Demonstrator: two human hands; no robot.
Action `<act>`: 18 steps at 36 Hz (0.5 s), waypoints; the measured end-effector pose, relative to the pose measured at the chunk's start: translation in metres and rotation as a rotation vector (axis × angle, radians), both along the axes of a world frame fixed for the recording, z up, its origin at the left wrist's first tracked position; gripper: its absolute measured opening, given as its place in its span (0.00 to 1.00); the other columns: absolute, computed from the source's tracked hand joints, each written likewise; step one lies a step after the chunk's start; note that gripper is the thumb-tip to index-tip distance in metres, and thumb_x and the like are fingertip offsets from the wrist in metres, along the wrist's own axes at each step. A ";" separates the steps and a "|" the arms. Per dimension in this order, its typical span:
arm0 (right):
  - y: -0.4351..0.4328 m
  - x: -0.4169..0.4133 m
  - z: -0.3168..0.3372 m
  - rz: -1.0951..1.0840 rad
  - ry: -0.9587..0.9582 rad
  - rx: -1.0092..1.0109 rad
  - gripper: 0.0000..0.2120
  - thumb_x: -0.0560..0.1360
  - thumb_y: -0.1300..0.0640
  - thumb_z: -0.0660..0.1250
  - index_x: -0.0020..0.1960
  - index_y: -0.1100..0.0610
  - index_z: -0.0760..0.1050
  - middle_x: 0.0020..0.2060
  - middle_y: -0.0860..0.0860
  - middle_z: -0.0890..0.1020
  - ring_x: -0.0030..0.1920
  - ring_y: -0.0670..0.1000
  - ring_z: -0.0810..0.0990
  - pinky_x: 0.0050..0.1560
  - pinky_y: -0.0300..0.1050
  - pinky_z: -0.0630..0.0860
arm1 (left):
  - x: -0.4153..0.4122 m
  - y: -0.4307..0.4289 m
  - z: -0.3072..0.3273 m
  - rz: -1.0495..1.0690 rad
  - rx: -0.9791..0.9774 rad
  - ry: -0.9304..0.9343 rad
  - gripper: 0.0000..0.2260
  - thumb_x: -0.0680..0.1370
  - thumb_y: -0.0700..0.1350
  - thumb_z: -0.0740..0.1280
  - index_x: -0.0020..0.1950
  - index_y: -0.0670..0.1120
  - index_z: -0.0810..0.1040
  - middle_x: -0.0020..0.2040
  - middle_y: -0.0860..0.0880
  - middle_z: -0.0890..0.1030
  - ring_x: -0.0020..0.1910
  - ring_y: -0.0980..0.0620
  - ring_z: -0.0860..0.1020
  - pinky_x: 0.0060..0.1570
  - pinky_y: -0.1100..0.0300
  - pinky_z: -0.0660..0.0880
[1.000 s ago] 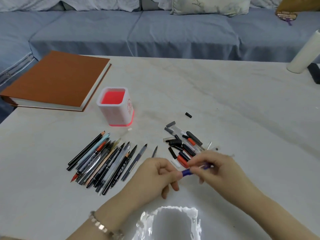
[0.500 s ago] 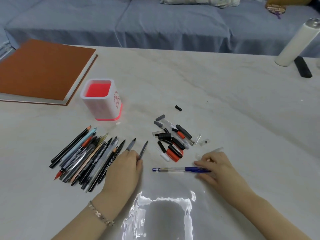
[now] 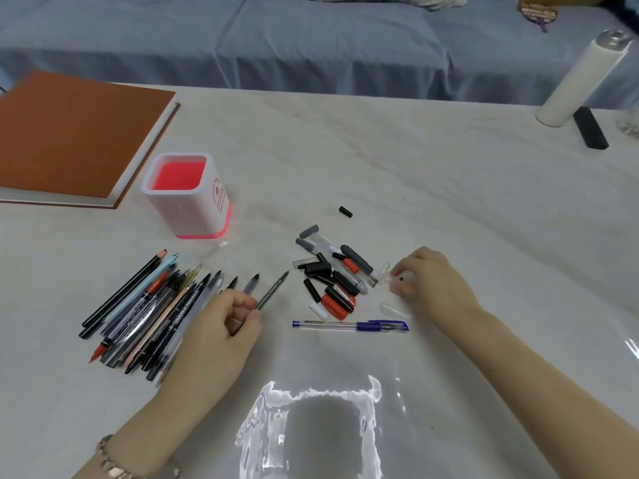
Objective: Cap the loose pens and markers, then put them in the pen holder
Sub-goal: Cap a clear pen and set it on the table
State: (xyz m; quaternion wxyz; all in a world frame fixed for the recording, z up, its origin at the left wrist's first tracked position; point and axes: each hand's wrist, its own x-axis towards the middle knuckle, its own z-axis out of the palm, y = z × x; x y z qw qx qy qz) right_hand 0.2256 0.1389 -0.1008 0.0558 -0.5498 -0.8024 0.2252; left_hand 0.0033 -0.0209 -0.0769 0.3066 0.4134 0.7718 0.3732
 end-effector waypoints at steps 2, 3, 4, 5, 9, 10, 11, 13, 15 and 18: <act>0.002 -0.001 -0.004 0.009 -0.016 -0.016 0.09 0.75 0.55 0.63 0.53 0.55 0.77 0.54 0.51 0.73 0.58 0.51 0.70 0.51 0.44 0.68 | 0.003 0.000 0.001 0.000 0.002 -0.017 0.09 0.75 0.39 0.65 0.41 0.53 0.73 0.38 0.45 0.79 0.33 0.53 0.72 0.33 0.65 0.68; 0.002 0.001 -0.005 0.017 -0.019 -0.007 0.08 0.76 0.55 0.63 0.53 0.55 0.77 0.53 0.51 0.73 0.57 0.51 0.71 0.51 0.44 0.69 | 0.005 -0.001 0.002 -0.003 0.005 -0.027 0.09 0.75 0.39 0.65 0.40 0.53 0.73 0.38 0.44 0.79 0.32 0.52 0.72 0.33 0.65 0.69; 0.001 0.003 -0.004 0.030 -0.030 0.013 0.08 0.76 0.54 0.62 0.52 0.55 0.77 0.53 0.51 0.74 0.57 0.51 0.71 0.51 0.45 0.70 | 0.007 -0.001 0.002 -0.008 0.008 -0.040 0.09 0.75 0.38 0.65 0.40 0.52 0.73 0.38 0.43 0.79 0.32 0.52 0.72 0.33 0.63 0.70; -0.001 0.006 -0.003 0.048 -0.039 0.045 0.09 0.77 0.54 0.61 0.52 0.55 0.77 0.52 0.51 0.74 0.56 0.52 0.72 0.52 0.45 0.70 | 0.009 -0.002 0.003 -0.013 0.011 -0.055 0.09 0.75 0.38 0.66 0.40 0.52 0.74 0.38 0.42 0.79 0.32 0.51 0.72 0.34 0.61 0.71; -0.019 0.008 0.011 0.017 0.144 0.088 0.08 0.78 0.56 0.57 0.49 0.57 0.75 0.46 0.51 0.79 0.50 0.54 0.75 0.47 0.45 0.70 | 0.020 -0.003 0.007 -0.025 0.038 -0.128 0.09 0.73 0.39 0.67 0.39 0.53 0.76 0.35 0.45 0.79 0.28 0.58 0.71 0.32 0.64 0.72; -0.027 0.005 0.017 -0.008 0.249 0.060 0.07 0.78 0.56 0.58 0.49 0.55 0.73 0.44 0.50 0.79 0.48 0.52 0.77 0.47 0.43 0.71 | 0.023 -0.003 0.008 -0.026 0.048 -0.153 0.08 0.73 0.39 0.68 0.38 0.53 0.77 0.35 0.44 0.78 0.27 0.59 0.70 0.31 0.66 0.71; -0.034 0.001 0.024 -0.025 0.355 0.022 0.05 0.78 0.56 0.58 0.48 0.53 0.72 0.43 0.48 0.80 0.46 0.50 0.78 0.46 0.39 0.72 | 0.026 -0.003 0.010 -0.023 0.059 -0.184 0.08 0.73 0.39 0.68 0.38 0.52 0.78 0.35 0.43 0.78 0.27 0.59 0.70 0.30 0.66 0.70; -0.048 -0.007 0.037 -0.054 0.541 -0.072 0.06 0.77 0.57 0.60 0.44 0.46 0.71 0.37 0.45 0.79 0.39 0.45 0.78 0.41 0.34 0.72 | 0.032 -0.002 0.013 -0.008 0.079 -0.240 0.09 0.73 0.39 0.68 0.37 0.52 0.79 0.35 0.42 0.78 0.27 0.58 0.70 0.30 0.64 0.70; -0.059 -0.014 0.048 -0.101 0.681 -0.169 0.10 0.76 0.58 0.61 0.42 0.44 0.73 0.29 0.43 0.77 0.31 0.41 0.75 0.36 0.32 0.72 | 0.037 -0.002 0.016 -0.002 0.101 -0.271 0.12 0.72 0.38 0.68 0.37 0.56 0.79 0.33 0.45 0.79 0.27 0.58 0.70 0.30 0.63 0.71; -0.068 -0.022 0.062 -0.171 0.838 -0.298 0.10 0.75 0.62 0.62 0.41 0.49 0.77 0.22 0.39 0.76 0.25 0.39 0.72 0.30 0.27 0.69 | 0.042 -0.002 0.022 -0.008 0.123 -0.306 0.13 0.72 0.37 0.68 0.38 0.56 0.80 0.31 0.48 0.78 0.26 0.58 0.70 0.31 0.59 0.71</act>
